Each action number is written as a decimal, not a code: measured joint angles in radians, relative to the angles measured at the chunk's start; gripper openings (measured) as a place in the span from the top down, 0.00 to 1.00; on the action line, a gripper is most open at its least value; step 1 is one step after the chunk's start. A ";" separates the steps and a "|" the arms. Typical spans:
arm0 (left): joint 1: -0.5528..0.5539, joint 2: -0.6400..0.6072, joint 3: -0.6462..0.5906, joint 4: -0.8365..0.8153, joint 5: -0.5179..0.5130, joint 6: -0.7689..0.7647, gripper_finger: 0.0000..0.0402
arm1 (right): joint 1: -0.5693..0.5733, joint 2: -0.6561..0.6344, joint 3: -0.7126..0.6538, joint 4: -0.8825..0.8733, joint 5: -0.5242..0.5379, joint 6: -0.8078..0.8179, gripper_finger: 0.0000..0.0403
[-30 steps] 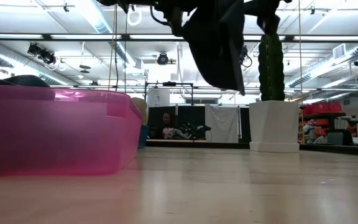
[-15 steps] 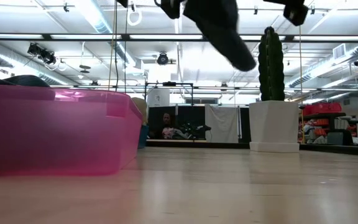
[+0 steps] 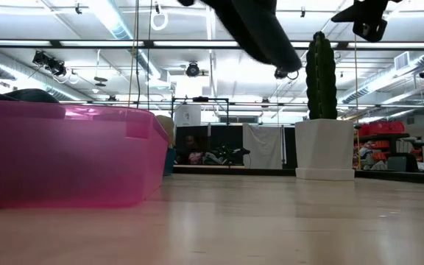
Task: Pick & Place hat
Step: Put the blue cap into the pink bin, then return to Home Position
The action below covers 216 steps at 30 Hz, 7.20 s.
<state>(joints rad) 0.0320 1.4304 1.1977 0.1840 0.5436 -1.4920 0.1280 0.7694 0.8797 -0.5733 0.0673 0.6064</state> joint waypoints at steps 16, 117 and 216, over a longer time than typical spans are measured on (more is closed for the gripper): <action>-0.114 -0.328 0.001 -0.669 -0.352 0.119 0.99 | 0.000 0.016 0.000 0.008 0.030 -0.022 0.58; -0.340 0.109 0.000 -1.279 -0.382 0.799 0.97 | 0.000 0.117 -0.015 0.141 0.051 -0.004 0.58; -0.143 -0.026 -0.032 -0.372 -0.900 1.510 0.99 | 0.000 0.023 -0.017 -0.032 -0.037 0.022 0.92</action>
<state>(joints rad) -0.1108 1.4048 1.1652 -0.1884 -0.3566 0.0177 0.1279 0.7928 0.8627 -0.6048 0.0304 0.6287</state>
